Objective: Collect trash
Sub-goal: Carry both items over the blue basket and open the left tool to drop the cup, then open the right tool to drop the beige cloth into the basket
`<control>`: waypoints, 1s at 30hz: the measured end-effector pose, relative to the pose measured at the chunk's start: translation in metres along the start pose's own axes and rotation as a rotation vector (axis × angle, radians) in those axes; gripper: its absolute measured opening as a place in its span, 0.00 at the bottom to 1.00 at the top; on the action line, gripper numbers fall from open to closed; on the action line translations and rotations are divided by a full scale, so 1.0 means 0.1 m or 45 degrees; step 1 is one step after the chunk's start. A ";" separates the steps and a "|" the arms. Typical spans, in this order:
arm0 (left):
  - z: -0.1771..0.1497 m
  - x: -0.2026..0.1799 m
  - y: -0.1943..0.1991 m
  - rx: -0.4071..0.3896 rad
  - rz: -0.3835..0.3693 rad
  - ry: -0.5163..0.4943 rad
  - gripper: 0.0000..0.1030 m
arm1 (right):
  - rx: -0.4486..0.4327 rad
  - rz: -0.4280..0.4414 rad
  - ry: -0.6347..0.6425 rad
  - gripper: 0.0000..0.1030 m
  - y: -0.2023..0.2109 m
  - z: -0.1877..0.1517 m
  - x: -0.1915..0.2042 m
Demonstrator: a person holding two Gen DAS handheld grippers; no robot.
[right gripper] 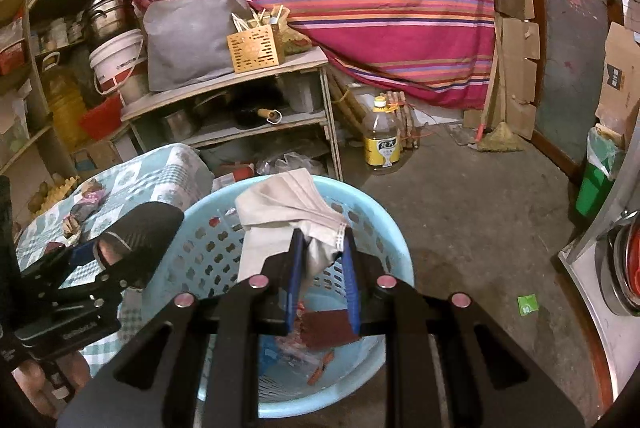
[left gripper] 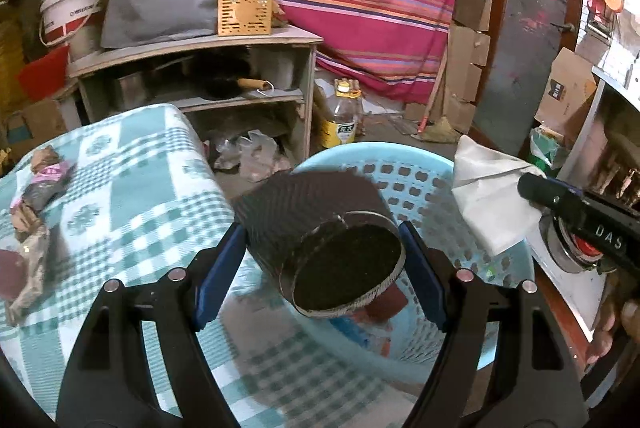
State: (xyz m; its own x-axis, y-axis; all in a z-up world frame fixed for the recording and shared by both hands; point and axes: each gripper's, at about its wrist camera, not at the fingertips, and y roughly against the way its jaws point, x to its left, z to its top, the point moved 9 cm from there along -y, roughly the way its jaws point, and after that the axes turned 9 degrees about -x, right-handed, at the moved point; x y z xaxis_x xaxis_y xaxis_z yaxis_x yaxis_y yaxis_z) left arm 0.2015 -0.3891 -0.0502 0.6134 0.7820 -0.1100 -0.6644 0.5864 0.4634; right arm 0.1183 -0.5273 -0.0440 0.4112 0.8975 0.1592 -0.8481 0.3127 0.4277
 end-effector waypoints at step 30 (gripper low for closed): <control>0.03 1.59 1.10 -0.107 0.403 0.057 0.95 | -0.003 0.043 0.122 0.80 -0.01 -0.06 0.88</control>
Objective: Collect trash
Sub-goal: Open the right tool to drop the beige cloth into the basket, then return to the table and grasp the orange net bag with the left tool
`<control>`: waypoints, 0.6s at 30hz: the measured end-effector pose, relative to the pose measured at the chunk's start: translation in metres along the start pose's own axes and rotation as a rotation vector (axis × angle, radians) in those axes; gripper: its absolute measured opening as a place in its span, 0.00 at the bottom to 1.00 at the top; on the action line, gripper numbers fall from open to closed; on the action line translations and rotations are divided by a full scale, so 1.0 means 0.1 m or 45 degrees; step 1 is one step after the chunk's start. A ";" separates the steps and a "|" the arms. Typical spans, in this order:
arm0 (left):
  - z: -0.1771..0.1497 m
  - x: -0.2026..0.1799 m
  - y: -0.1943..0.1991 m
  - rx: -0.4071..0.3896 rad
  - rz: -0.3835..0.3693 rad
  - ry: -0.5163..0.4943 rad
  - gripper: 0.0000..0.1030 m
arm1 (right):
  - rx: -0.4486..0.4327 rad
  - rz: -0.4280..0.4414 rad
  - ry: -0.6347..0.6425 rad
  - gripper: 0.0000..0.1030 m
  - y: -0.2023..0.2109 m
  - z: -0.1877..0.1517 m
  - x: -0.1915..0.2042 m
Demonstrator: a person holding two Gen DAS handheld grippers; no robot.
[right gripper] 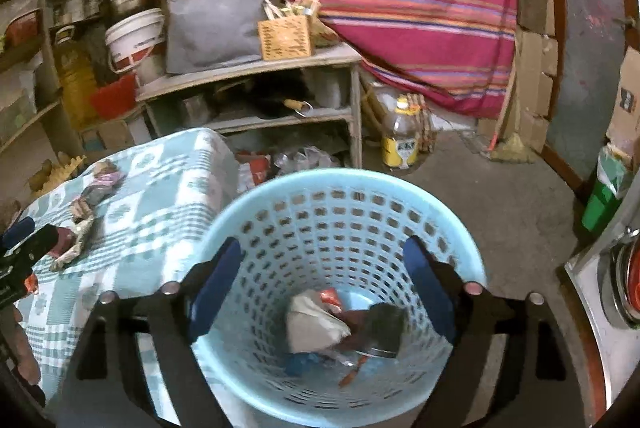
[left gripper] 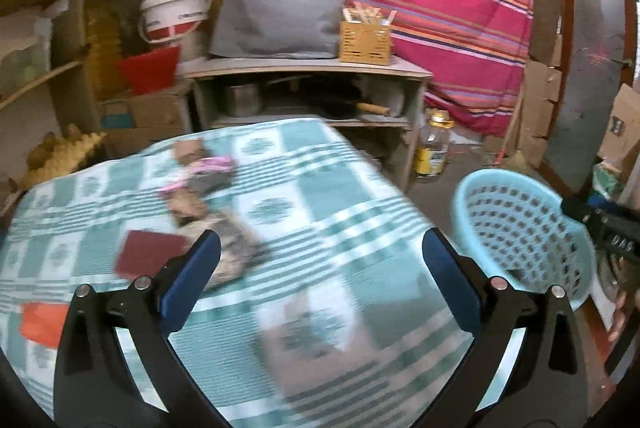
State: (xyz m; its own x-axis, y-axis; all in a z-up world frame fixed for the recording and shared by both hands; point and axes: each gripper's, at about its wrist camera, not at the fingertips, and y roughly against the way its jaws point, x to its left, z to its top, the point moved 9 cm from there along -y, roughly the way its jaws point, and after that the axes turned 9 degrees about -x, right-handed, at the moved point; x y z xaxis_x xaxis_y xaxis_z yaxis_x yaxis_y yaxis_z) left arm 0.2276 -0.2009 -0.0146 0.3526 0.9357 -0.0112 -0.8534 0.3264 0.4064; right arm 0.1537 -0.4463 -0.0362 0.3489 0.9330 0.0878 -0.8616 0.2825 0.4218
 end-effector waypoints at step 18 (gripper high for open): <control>-0.59 1.89 0.45 0.113 0.323 0.049 0.95 | 0.026 0.180 0.028 0.91 -0.13 -0.11 1.38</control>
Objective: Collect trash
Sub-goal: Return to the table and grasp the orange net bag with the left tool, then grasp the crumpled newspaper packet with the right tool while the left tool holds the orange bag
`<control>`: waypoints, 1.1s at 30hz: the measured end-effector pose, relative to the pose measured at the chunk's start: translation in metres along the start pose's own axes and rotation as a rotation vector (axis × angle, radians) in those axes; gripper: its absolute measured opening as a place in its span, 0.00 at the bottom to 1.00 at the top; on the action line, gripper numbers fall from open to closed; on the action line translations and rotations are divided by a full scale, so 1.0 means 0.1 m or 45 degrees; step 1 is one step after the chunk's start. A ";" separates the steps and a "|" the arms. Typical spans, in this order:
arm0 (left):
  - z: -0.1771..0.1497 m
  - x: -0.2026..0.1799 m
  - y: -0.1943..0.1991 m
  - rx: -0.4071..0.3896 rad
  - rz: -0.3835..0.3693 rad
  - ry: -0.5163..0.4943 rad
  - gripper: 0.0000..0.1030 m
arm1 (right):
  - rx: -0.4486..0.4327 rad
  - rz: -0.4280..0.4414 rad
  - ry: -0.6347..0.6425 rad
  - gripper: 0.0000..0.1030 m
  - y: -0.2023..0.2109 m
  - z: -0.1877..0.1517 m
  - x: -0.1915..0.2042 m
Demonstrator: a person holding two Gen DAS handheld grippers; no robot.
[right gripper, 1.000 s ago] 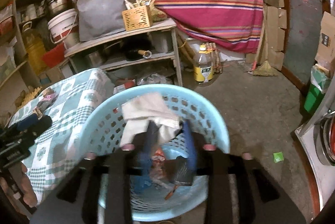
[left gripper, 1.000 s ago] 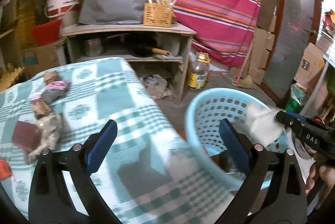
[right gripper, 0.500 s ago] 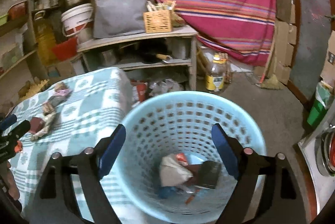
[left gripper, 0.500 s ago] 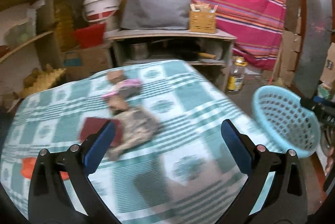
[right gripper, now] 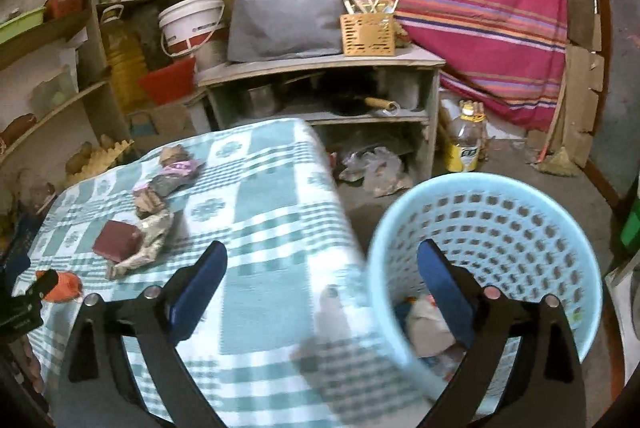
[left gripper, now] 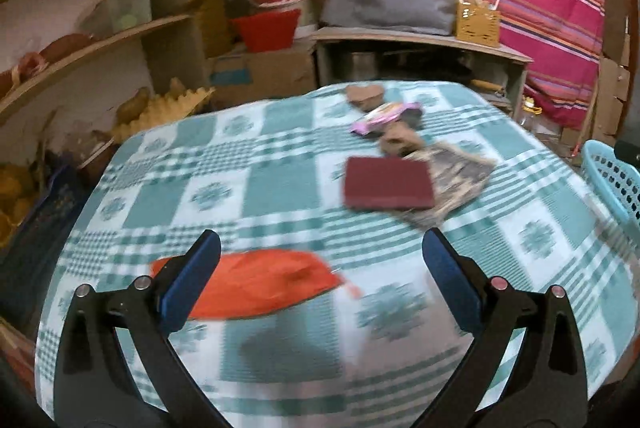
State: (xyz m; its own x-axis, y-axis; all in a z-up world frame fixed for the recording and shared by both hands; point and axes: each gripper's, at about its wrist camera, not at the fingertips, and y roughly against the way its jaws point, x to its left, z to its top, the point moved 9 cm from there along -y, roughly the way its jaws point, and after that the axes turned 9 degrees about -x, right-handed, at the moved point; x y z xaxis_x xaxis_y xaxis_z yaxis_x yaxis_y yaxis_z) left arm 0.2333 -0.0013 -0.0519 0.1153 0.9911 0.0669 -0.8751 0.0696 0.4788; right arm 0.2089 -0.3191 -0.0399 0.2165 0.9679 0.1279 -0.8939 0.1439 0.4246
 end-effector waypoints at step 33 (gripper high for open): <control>-0.58 0.99 -0.42 0.280 -0.090 0.176 0.19 | 0.103 0.037 0.117 0.92 -0.32 -0.23 0.87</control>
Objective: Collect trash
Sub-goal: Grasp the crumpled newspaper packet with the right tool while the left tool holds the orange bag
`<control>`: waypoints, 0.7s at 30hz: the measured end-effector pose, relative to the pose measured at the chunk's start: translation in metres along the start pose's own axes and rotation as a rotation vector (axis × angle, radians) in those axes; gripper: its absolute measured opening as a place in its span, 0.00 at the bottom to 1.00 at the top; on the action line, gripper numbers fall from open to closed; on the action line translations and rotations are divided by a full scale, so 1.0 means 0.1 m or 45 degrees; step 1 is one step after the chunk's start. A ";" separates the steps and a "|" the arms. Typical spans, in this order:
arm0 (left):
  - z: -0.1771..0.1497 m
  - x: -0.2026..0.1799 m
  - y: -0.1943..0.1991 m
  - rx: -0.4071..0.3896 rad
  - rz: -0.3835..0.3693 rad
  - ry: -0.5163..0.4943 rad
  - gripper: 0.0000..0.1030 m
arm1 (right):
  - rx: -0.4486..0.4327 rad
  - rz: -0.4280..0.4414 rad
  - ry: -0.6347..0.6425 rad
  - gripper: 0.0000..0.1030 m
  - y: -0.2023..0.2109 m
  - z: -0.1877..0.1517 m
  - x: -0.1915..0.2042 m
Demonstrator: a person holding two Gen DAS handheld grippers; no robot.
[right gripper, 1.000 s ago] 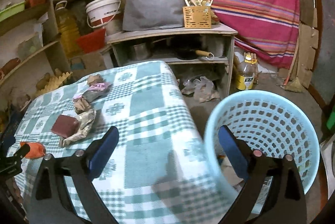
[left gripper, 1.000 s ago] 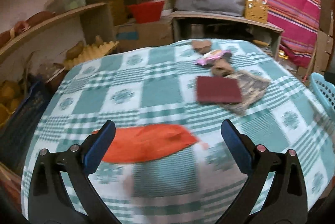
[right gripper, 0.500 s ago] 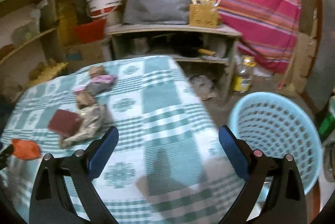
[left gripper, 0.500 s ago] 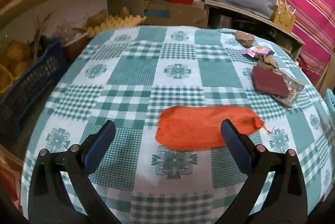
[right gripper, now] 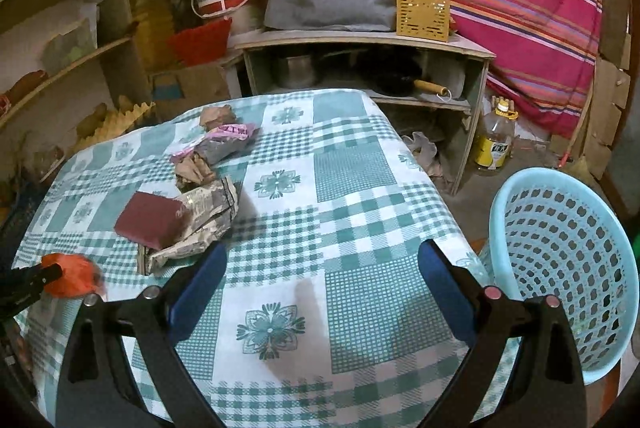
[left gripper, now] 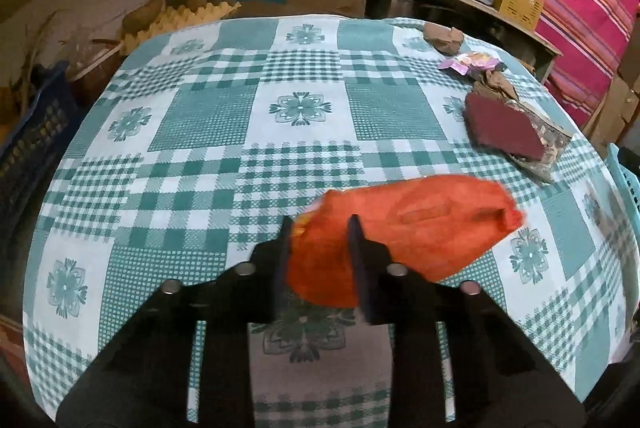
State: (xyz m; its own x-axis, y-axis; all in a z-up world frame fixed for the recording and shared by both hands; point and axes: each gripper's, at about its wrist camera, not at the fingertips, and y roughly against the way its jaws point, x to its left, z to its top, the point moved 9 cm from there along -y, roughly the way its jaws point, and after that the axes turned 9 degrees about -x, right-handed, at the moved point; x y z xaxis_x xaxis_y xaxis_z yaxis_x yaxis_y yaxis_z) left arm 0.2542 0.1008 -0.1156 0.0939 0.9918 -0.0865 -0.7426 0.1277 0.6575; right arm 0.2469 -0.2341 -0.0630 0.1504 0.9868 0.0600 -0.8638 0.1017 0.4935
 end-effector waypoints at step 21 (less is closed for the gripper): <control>0.55 -0.24 0.38 -0.268 0.033 0.037 0.07 | 0.080 0.080 0.043 0.91 -0.45 0.00 0.38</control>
State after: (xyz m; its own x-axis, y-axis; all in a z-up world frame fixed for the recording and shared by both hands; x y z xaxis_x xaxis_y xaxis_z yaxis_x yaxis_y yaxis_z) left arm 0.2605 0.0820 -0.0476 0.0558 0.9939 -0.0954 -0.8670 0.0956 0.4891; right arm 0.2912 -0.2007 -0.0828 0.0797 0.9948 0.0636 -0.8392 0.0326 0.5429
